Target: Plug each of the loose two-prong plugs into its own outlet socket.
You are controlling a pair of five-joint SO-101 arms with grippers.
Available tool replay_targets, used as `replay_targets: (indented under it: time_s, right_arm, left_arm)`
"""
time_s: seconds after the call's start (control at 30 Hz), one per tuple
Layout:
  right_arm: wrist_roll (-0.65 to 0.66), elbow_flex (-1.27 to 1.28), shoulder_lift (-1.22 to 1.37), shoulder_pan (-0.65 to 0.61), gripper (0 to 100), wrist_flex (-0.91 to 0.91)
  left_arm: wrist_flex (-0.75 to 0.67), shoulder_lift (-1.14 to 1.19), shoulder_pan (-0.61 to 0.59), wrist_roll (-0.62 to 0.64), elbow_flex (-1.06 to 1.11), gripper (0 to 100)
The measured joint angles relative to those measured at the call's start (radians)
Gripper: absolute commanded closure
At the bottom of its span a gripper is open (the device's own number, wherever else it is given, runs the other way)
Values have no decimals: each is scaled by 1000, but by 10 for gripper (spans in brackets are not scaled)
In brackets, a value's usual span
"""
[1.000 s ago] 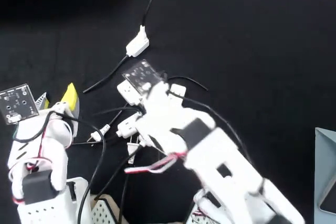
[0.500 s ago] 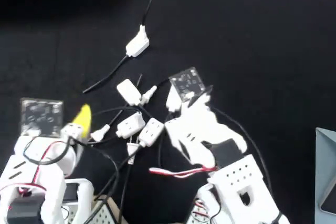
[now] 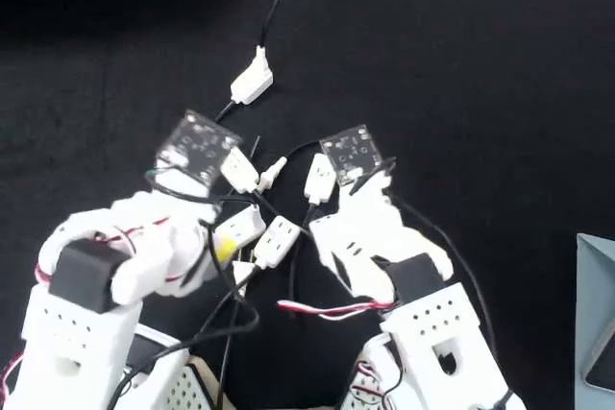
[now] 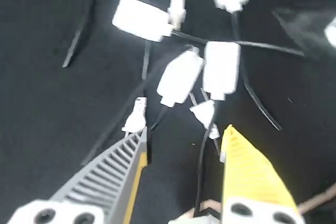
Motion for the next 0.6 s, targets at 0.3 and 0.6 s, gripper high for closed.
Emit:
replay_targets:
  time_s: [0.3,0.6]
  right_arm:
    - [0,0,0,52,885,0]
    - [0,0,0,52,885,0]
  left_arm:
    - [-89,12,100,-48,137,769]
    - [-358,21,29,-101,381,768]
